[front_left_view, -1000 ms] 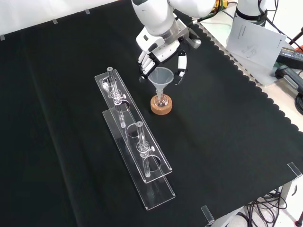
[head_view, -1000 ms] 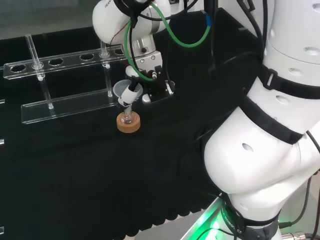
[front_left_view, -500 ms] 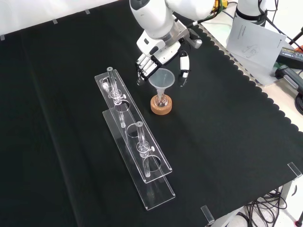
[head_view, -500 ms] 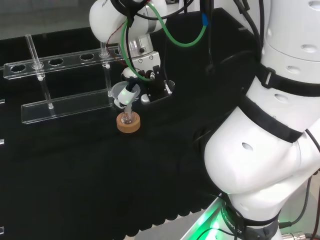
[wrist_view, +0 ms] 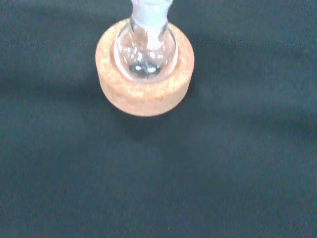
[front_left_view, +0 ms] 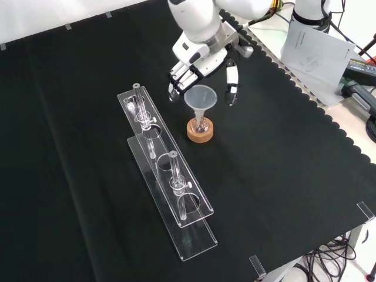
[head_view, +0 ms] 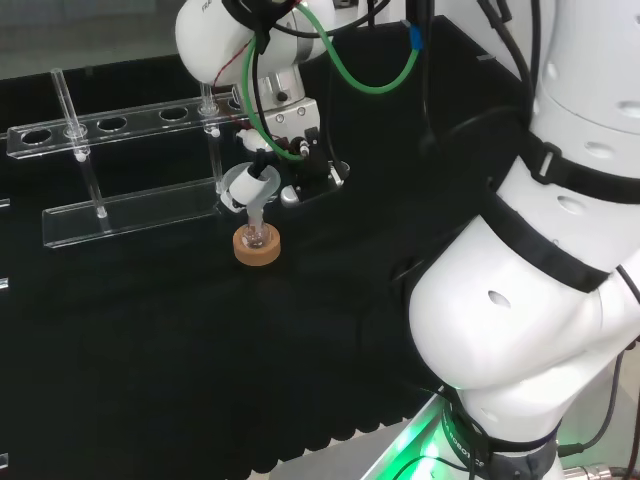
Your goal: Place the funnel on the round-bottom flask.
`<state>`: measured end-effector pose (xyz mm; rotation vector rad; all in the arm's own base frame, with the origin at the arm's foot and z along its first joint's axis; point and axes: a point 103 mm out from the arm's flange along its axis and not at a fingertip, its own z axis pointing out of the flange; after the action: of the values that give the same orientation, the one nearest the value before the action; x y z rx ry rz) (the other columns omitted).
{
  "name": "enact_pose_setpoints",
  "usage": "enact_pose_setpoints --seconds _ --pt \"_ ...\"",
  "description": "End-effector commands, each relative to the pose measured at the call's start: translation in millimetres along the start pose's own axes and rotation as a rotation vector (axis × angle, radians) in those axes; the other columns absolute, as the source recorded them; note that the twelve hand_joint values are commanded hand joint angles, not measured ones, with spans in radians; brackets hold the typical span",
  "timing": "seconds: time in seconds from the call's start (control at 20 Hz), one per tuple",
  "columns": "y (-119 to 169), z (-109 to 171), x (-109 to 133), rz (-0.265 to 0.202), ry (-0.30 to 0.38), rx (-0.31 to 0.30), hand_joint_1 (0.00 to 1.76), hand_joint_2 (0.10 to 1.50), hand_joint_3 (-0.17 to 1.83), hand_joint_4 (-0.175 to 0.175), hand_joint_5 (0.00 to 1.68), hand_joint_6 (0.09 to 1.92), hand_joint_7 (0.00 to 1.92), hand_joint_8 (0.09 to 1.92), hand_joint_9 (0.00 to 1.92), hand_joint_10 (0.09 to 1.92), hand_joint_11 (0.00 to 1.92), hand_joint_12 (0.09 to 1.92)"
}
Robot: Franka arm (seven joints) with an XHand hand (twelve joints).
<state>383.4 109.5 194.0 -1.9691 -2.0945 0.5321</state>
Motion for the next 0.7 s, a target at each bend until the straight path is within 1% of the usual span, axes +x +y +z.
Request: enact_pose_setpoints --seconds 0.05,0.15,0.25,0.4,0.45,0.6,0.7 --pt "-22 -27 -2 0.007 -0.015 -0.086 0.44 0.67 0.17 -0.037 0.08 0.09 0.06 0.09 0.01 0.78 0.01 1.51" --pt "-30 -36 -7 0.014 -0.021 -0.093 0.46 0.69 0.16 -0.037 0.10 0.09 0.07 0.09 0.03 0.80 0.03 1.51" --pt "-40 -41 -12 0.013 -0.006 -0.125 0.48 0.70 0.16 -0.037 0.11 0.09 0.07 0.09 0.06 0.81 0.05 1.50" --pt "-50 -46 -19 0.019 -0.014 -0.131 0.51 0.72 0.16 -0.038 0.14 0.09 0.10 0.10 0.11 0.79 0.09 1.49" --pt "-52 -48 -21 0.025 -0.016 -0.133 0.51 0.72 0.16 -0.038 0.16 0.09 0.10 0.16 0.13 0.77 0.10 1.48" --pt "-54 -53 -30 0.029 -0.019 -0.131 0.53 0.74 0.14 -0.039 0.19 0.09 0.02 0.40 0.17 0.75 0.12 1.47" --pt "-52 -53 -39 0.027 -0.025 -0.121 0.53 0.74 0.14 -0.040 0.20 0.09 0.00 0.47 0.18 0.75 0.13 1.47"
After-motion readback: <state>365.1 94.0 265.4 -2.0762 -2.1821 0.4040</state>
